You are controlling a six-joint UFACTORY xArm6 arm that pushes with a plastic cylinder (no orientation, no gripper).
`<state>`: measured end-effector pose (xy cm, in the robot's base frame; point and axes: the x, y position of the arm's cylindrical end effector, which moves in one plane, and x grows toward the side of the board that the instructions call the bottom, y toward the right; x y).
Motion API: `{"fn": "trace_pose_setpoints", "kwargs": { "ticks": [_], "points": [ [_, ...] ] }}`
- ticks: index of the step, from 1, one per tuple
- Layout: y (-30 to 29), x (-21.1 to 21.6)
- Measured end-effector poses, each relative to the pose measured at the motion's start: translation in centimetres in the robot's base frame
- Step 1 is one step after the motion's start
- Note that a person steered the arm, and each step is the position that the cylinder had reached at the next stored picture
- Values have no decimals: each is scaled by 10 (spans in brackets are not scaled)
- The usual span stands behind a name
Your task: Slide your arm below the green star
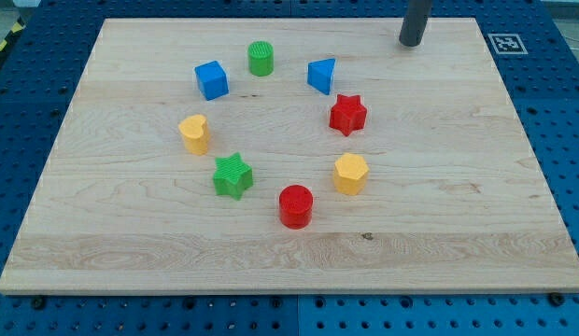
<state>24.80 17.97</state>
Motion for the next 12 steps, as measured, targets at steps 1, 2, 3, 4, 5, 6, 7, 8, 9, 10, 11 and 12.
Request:
{"fn": "trace_pose_setpoints", "kwargs": {
  "ticks": [1,2,3,4,5,6,7,8,9,10,11,12],
  "points": [
    [0,7],
    [-15,15],
    [-21,46],
    [-29,75],
    [-30,106],
    [-32,144],
    [-36,187],
    [-40,229],
    [-48,266],
    [-76,290],
    [-120,307],
    [-175,331]
  ]
}}
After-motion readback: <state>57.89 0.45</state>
